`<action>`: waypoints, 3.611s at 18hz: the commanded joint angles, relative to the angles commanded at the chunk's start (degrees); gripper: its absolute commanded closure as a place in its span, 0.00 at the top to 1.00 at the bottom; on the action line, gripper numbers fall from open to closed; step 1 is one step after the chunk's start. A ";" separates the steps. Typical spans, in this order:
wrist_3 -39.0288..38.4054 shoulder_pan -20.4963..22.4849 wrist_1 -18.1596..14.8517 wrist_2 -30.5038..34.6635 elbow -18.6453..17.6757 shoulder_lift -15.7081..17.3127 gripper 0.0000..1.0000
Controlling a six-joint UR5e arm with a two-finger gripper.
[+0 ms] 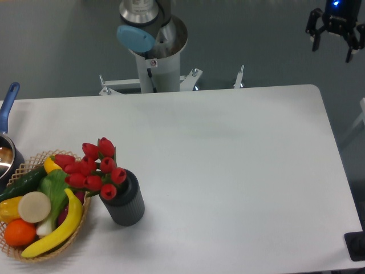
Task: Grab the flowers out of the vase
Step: 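Lower the open gripper from its raised start pose toward the table, then move the open gripper across the table to the red tulips' stems, then close the gripper around the tulip stems above the black vase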
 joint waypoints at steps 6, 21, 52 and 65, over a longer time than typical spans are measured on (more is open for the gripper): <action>-1.40 -0.70 -0.18 -3.85 -1.49 0.17 1.00; -37.71 -16.95 17.47 -32.13 -12.38 -0.96 1.00; -32.69 -44.74 19.42 -45.62 -13.36 -11.07 1.00; -34.80 -48.08 19.78 -45.62 -9.23 -15.20 1.00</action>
